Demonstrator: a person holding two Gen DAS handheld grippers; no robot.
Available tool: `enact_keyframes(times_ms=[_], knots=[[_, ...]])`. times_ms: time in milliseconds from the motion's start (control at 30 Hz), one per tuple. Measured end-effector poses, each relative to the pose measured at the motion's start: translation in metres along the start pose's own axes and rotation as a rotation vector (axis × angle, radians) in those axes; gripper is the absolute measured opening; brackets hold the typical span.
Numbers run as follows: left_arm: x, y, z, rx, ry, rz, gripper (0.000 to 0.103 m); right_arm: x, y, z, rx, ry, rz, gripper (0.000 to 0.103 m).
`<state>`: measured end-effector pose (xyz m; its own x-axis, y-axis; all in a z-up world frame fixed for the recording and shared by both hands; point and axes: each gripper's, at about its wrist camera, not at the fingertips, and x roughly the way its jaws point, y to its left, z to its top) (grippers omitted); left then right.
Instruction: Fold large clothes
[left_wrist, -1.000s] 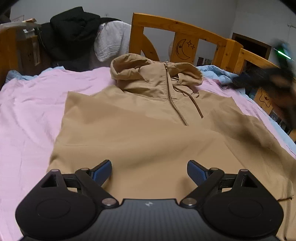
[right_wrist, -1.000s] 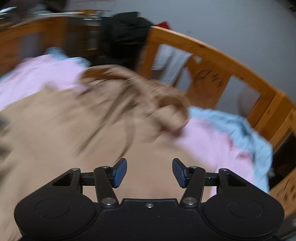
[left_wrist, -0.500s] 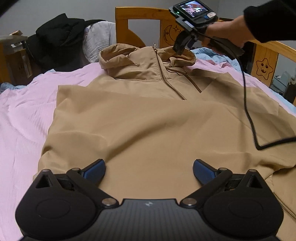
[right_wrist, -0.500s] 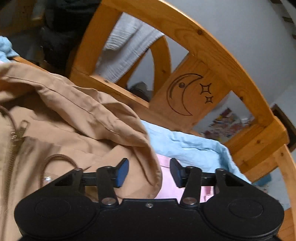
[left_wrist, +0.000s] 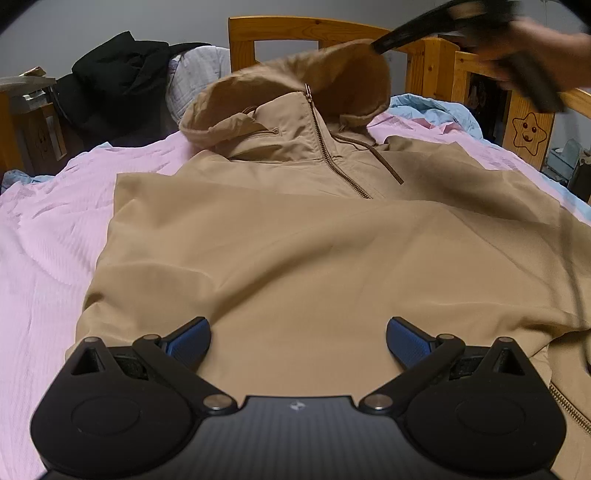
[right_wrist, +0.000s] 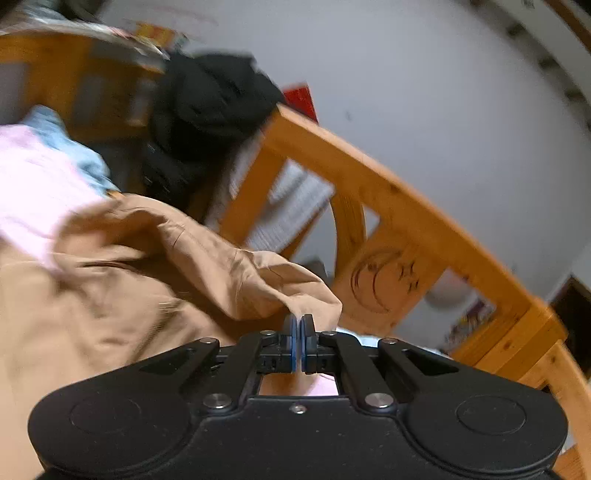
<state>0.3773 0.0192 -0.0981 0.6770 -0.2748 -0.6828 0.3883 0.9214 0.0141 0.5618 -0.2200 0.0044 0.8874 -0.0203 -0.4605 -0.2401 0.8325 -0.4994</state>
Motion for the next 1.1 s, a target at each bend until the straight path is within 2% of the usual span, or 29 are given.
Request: enact_keyframes(times_ms=[100, 267, 433, 533, 667, 733, 800, 867, 967, 1000, 1100], knots=[[-0.006, 0.006, 0.002, -0.028, 0.0, -0.023, 0.101, -0.053, 0.007, -0.016, -0.085, -0.062, 0.019, 0.0], [-0.05, 0.031, 0.009, -0.21, -0.081, -0.129, 0.099, -0.123, 0.016, -0.056, -0.213, -0.115, 0.045, 0.0], [-0.104, 0.04, 0.043, -0.178, -0.177, -0.135, 0.099, -0.159, 0.023, -0.087, -0.216, -0.129, 0.051, 0.0], [-0.113, 0.039, 0.083, -0.179, -0.128, -0.15, 0.099, -0.173, 0.027, -0.103, -0.23, -0.148, 0.068, 0.0], [-0.097, 0.036, 0.132, -0.268, -0.012, -0.175, 0.099, -0.18, 0.031, -0.117, -0.195, -0.133, 0.101, 0.0], [-0.088, 0.032, 0.147, -0.29, 0.001, -0.17, 0.099, -0.175, 0.035, -0.123, -0.192, -0.11, 0.145, 0.0], [-0.081, 0.031, 0.153, -0.332, -0.029, -0.162, 0.099, -0.172, 0.04, -0.127, -0.197, -0.1, 0.167, 0.0], [-0.076, 0.032, 0.148, -0.407, -0.068, -0.187, 0.099, -0.163, 0.044, -0.125, -0.191, -0.087, 0.152, 0.01], [-0.07, 0.035, 0.125, -0.478, -0.089, -0.198, 0.099, -0.148, 0.042, -0.112, -0.162, -0.11, 0.085, 0.033], [-0.068, 0.037, 0.118, -0.498, -0.092, -0.187, 0.099, -0.141, 0.04, -0.105, -0.15, -0.121, 0.065, 0.044], [-0.059, 0.047, 0.102, -0.569, -0.061, -0.141, 0.098, -0.123, 0.039, -0.086, -0.105, -0.161, 0.054, 0.054]])
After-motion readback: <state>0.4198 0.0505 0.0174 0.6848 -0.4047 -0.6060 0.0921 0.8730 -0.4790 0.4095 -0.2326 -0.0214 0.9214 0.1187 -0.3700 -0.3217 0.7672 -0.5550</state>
